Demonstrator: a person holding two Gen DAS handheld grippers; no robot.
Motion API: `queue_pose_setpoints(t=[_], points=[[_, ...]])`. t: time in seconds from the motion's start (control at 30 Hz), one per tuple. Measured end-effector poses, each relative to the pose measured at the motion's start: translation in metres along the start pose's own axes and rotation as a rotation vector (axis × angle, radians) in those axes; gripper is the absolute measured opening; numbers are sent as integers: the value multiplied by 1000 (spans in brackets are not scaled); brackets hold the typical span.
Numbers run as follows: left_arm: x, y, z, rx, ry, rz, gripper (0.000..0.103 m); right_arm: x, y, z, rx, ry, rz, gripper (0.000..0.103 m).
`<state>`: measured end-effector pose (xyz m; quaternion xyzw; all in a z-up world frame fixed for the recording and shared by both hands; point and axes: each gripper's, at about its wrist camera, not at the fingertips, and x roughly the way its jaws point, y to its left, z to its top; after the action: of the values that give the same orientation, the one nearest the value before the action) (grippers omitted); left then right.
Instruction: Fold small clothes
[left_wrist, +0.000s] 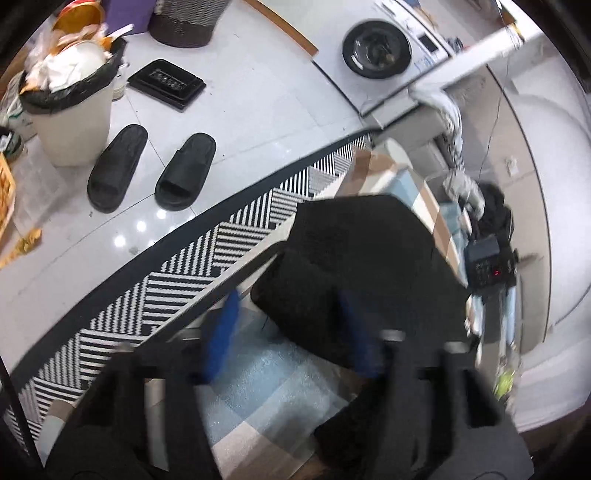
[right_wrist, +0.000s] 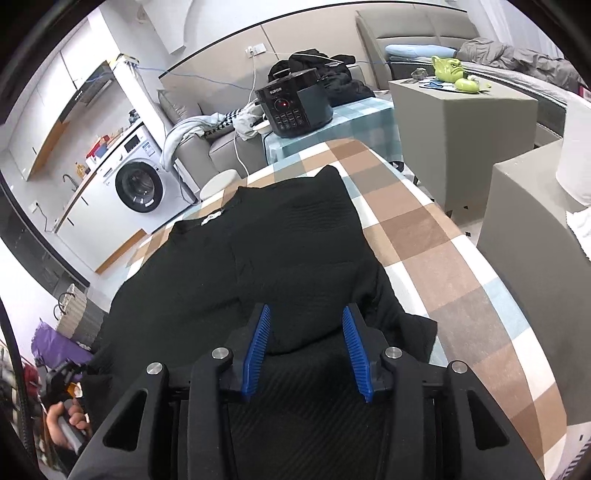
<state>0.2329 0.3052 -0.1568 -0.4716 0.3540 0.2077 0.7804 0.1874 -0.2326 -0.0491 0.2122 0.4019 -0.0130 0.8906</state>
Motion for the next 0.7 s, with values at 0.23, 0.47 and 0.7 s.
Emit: queue_pose_setpoints(t=[0.23,0.47,0.7], points=[[-22,2,2,9,-138,-57,5,-6,-9,-6,27,-3,16,42],[-51,-81,-10,208,-245,-140,4,-11,-26,-20,53,19,35,42],[-45,-217,-90,564,-146,-314,4,-18,-33,-25,63,23,49,42]])
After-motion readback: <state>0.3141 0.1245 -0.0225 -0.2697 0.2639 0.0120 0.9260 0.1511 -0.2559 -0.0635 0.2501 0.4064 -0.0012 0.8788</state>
